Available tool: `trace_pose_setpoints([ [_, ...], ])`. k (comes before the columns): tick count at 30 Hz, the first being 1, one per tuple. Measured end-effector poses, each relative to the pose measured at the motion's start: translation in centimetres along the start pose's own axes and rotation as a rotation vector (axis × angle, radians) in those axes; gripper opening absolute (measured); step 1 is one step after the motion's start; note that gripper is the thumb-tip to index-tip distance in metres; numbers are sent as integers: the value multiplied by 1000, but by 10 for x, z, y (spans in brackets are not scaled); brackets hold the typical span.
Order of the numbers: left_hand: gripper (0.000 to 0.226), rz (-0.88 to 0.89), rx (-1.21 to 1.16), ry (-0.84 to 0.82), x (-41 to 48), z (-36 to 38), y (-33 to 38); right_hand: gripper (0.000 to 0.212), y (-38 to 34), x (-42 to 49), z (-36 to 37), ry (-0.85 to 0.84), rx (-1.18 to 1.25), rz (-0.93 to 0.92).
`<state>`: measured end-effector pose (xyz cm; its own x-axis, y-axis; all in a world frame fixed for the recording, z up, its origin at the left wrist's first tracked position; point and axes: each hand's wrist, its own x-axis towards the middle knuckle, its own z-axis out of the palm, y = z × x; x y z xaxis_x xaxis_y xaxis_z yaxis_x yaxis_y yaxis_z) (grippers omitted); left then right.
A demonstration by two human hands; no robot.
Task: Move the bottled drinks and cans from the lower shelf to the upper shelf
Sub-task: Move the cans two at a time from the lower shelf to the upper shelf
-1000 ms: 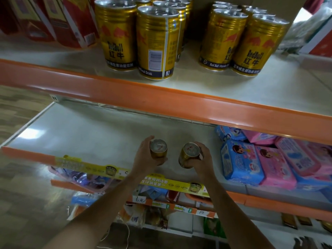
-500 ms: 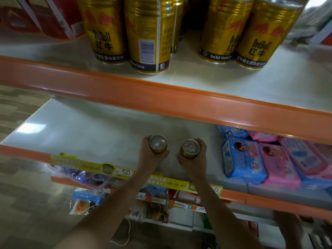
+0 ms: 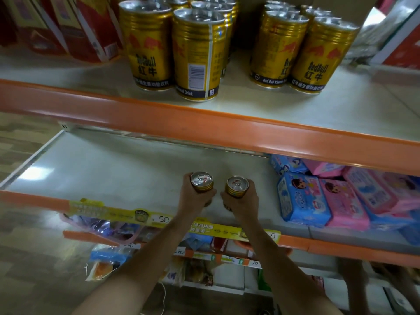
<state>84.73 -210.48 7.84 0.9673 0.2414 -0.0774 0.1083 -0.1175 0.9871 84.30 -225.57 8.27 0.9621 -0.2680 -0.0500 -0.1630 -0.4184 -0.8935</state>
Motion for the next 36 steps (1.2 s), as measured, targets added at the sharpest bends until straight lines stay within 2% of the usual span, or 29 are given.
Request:
trace_pose_setpoints([
  [9, 58, 102, 84, -154, -33, -34, 26, 49, -28, -58, -14, 70, 98, -25],
  [15, 65, 115, 61, -144, -62, -41, 44, 59, -35, -89, -24, 108, 151, 17],
  [21, 58, 173, 75, -161, -94, -45, 58, 48, -42, -122, -46, 95, 181, -19],
  [24, 51, 187, 70, -168, -115, -43, 63, 47, -38, -141, -62, 95, 176, -46],
  [28, 52, 160, 61, -176, -148, -32, 77, 48, -39, -166, -90, 77, 213, -44],
  [36, 53, 249, 18, -211, -188, -27, 124, 48, -67, -181, -135, 113, 223, -195],
])
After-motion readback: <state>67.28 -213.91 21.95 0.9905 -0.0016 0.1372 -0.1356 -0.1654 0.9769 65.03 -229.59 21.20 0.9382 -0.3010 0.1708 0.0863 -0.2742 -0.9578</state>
